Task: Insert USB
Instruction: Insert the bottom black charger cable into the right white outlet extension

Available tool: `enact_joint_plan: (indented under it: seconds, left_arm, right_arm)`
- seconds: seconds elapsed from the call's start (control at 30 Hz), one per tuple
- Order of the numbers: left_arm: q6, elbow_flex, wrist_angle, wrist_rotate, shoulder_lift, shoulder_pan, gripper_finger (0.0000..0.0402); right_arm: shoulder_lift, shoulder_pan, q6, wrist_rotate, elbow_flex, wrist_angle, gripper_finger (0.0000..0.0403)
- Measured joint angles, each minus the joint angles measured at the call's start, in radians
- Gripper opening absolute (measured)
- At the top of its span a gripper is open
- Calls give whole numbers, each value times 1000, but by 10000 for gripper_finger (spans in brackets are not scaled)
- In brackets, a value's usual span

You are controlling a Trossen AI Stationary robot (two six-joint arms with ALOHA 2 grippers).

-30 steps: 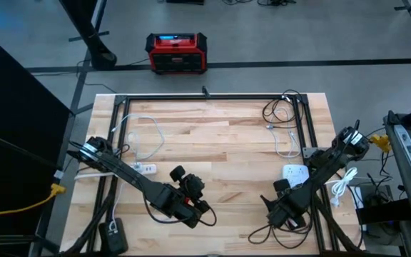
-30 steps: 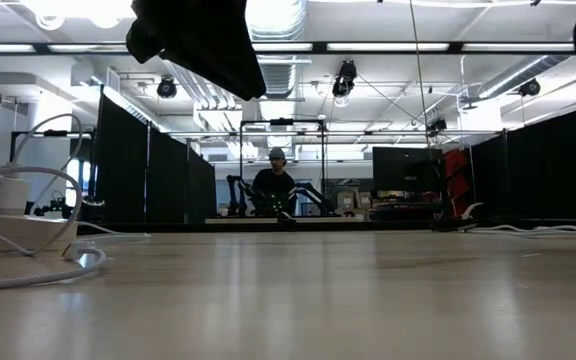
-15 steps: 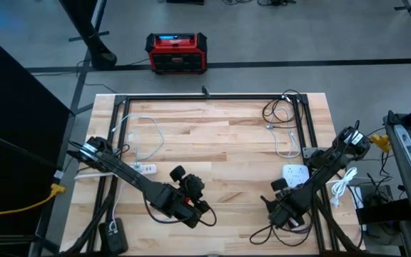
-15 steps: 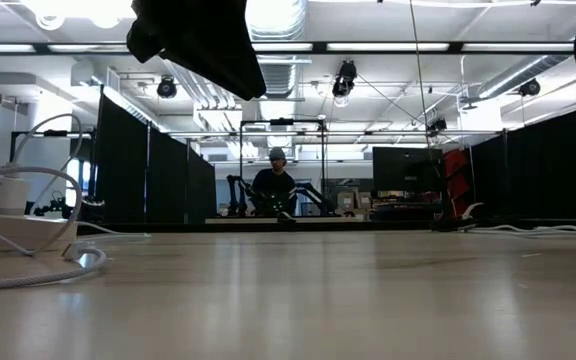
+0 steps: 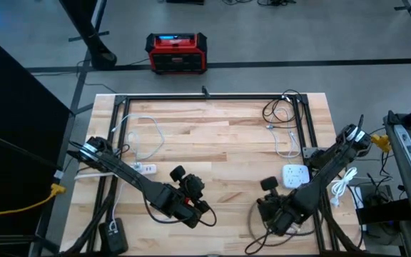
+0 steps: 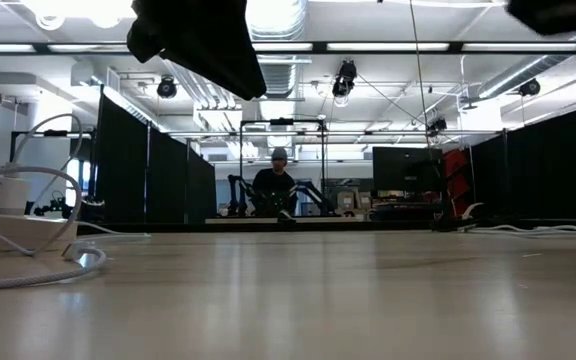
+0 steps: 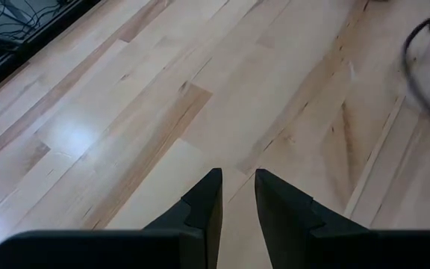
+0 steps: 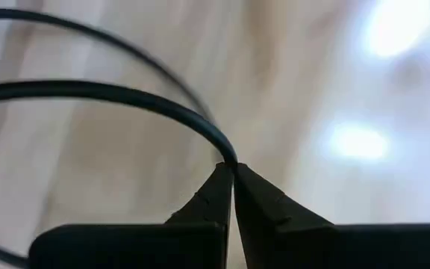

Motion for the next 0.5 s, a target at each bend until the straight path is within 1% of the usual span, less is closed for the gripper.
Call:
enact_joint_plan:
  seconds: [0.07,0.17,0.23,0.33,0.4,0.5]
  left_arm:
    - [0,0,0,0,0,0,68]
    - [5,0,5,-1,0,0,68]
    - [35,-3,31,-8,0,0,69]
    - [112,-24,110,-53,0,0,68]
    - [167,-39,184,-59,0,0,69]
    - [234,-66,297,-56,0,2,74]
  right_arm:
    - [0,-3,-17,86,37,2,2]
    - [0,-5,-50,171,74,2,1]
    - [1,-3,-63,234,92,1,0]
    - [-16,16,-73,335,110,2,0]
    - [-38,32,-79,370,112,1,0]
    - [-78,49,-63,366,110,-1,0]
